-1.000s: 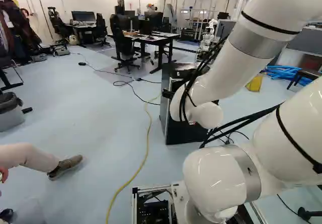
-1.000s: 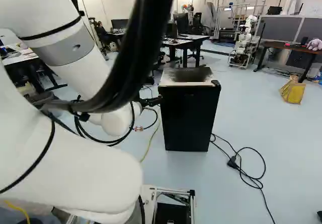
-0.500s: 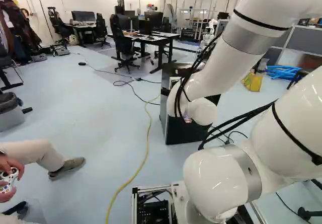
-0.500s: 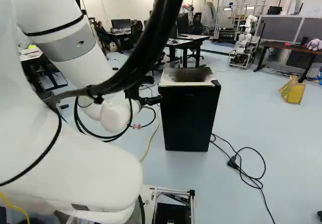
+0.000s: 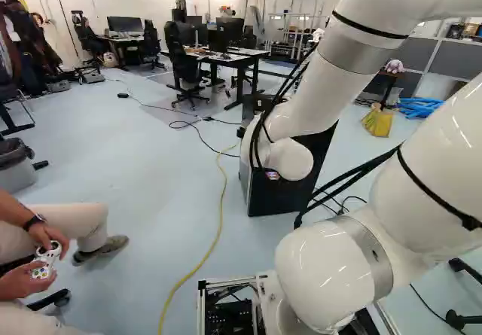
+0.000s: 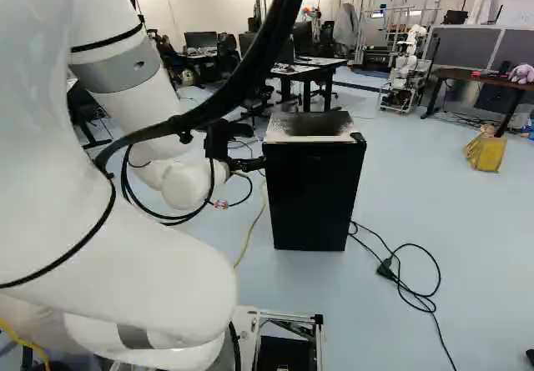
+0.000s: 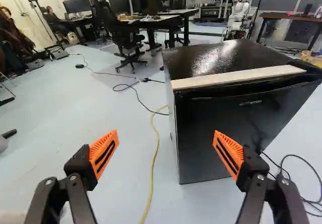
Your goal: Grab a drink from the fridge
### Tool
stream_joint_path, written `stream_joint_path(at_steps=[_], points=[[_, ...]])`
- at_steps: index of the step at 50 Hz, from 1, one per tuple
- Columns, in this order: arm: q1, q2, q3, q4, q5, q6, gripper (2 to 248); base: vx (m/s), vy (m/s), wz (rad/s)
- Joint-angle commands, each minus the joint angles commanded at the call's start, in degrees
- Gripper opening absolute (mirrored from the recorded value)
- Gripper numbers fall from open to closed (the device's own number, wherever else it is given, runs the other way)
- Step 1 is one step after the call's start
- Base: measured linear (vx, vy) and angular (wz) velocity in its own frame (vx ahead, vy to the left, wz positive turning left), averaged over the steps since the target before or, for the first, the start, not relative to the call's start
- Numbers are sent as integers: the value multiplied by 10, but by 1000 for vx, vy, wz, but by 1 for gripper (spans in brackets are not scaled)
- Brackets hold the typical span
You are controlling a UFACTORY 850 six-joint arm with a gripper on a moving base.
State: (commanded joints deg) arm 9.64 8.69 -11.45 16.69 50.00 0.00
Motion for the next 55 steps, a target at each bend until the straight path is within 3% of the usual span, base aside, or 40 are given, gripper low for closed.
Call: stream_joint_path(at_steps=[55], points=[[85,-75,-72,179,2,0,247,0,0,0]])
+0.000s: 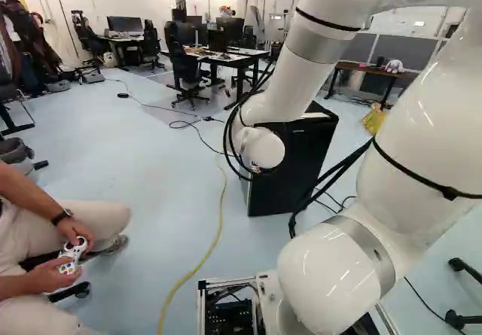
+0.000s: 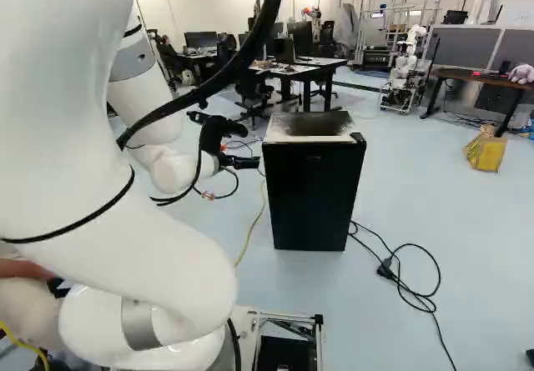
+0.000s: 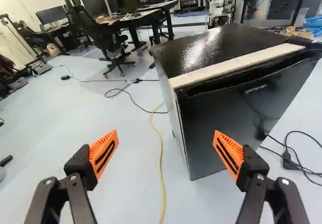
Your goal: Grab a drink from the fridge
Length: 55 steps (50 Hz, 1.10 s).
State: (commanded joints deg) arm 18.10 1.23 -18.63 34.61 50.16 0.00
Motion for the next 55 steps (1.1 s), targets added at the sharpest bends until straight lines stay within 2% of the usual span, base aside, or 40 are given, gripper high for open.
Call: stream_joint_path(at_steps=[30,55], points=[[32,-33,-34,94,57,0,247,0,0,0],[44,-66,-43,168,119,0,247,0,0,0]])
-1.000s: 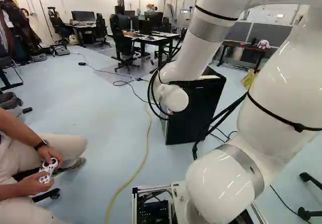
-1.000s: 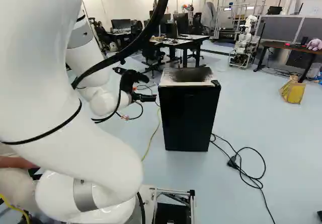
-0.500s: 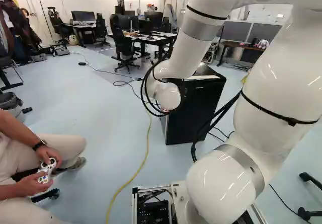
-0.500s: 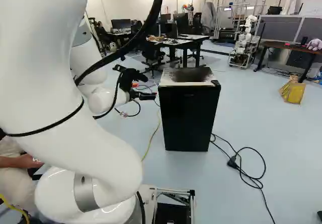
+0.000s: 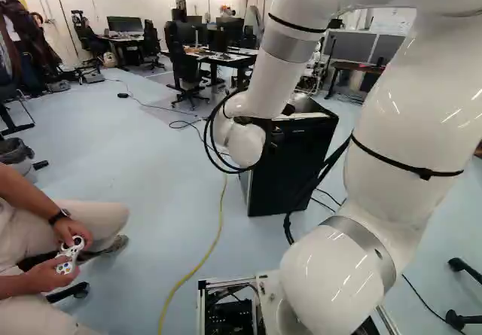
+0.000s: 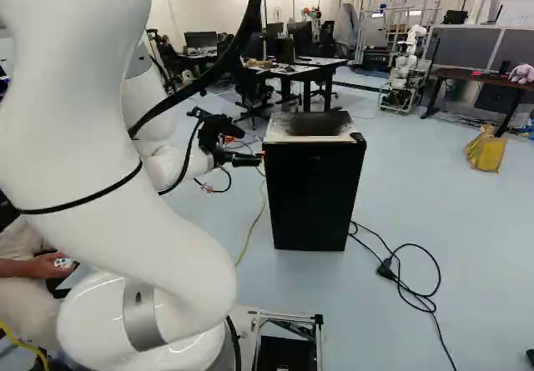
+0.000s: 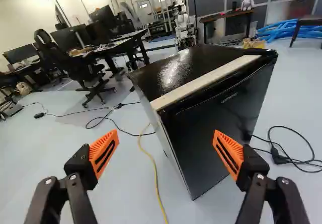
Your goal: Grab a drink from the fridge
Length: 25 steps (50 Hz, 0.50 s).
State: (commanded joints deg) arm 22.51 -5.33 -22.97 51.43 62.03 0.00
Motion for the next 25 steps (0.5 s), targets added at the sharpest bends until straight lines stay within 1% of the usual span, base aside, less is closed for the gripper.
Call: stream_joint_path(at_steps=[17,25], points=[[1,-34,-4,45,44,0,247,0,0,0],[1,-49,-6,60,63,0,247,0,0,0]])
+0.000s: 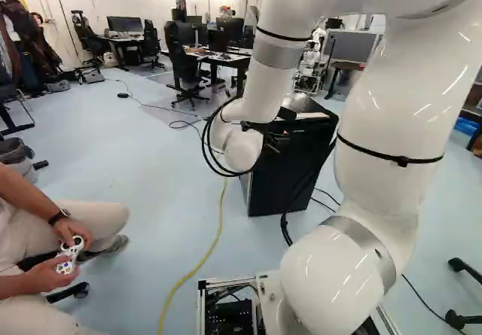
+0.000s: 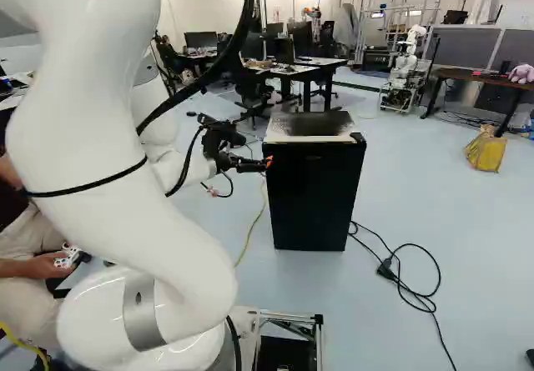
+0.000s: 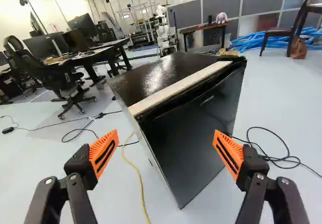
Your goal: Grab a drink from the fridge
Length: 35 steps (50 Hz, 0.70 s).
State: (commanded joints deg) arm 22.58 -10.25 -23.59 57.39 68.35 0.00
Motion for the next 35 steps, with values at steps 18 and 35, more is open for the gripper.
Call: stream_joint_path(at_steps=[18,35], points=[[5,-37,-6,21,45,0,247,0,0,0],[14,-75,-14,34,80,0,247,0,0,0]])
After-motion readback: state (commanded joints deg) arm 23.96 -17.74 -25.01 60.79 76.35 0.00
